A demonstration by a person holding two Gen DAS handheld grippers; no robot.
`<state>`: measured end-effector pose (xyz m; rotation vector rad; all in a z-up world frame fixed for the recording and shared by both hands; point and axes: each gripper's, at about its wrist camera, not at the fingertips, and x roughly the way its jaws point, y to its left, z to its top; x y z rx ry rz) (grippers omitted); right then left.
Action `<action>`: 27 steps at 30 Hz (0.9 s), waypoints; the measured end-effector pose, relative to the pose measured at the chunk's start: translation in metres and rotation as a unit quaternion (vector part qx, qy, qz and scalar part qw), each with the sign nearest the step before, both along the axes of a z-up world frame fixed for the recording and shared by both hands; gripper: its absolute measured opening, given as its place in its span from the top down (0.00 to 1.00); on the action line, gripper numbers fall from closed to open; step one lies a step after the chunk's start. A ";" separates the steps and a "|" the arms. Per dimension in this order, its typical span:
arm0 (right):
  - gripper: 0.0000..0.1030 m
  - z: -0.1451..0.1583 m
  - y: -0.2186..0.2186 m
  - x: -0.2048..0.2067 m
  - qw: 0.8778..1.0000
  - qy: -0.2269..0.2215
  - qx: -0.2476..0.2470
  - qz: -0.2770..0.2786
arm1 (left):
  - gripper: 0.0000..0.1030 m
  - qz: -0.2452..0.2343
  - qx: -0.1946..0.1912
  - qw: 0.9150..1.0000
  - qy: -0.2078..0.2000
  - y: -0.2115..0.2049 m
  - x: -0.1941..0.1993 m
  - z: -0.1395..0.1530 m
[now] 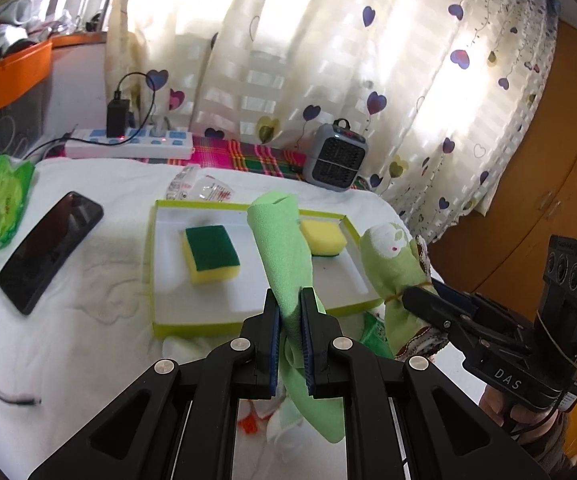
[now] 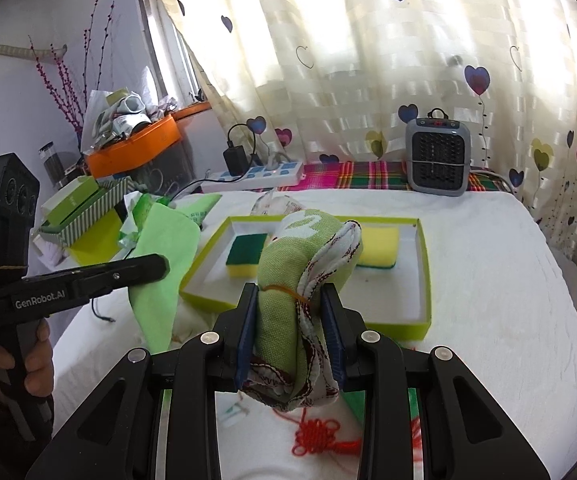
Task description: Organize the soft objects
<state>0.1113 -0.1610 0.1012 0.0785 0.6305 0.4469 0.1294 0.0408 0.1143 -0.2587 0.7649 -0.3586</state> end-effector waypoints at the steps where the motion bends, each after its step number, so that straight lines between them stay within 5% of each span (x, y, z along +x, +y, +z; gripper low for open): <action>1: 0.69 0.000 0.000 0.002 1.000 0.000 -0.001 -0.001 | 0.91 0.001 0.002 1.000 0.001 -0.001 0.004 0.000; 27: 0.69 -0.031 0.016 0.103 0.997 0.060 -0.038 -0.004 | 0.91 -0.027 0.041 0.997 0.062 -0.029 0.117 -0.042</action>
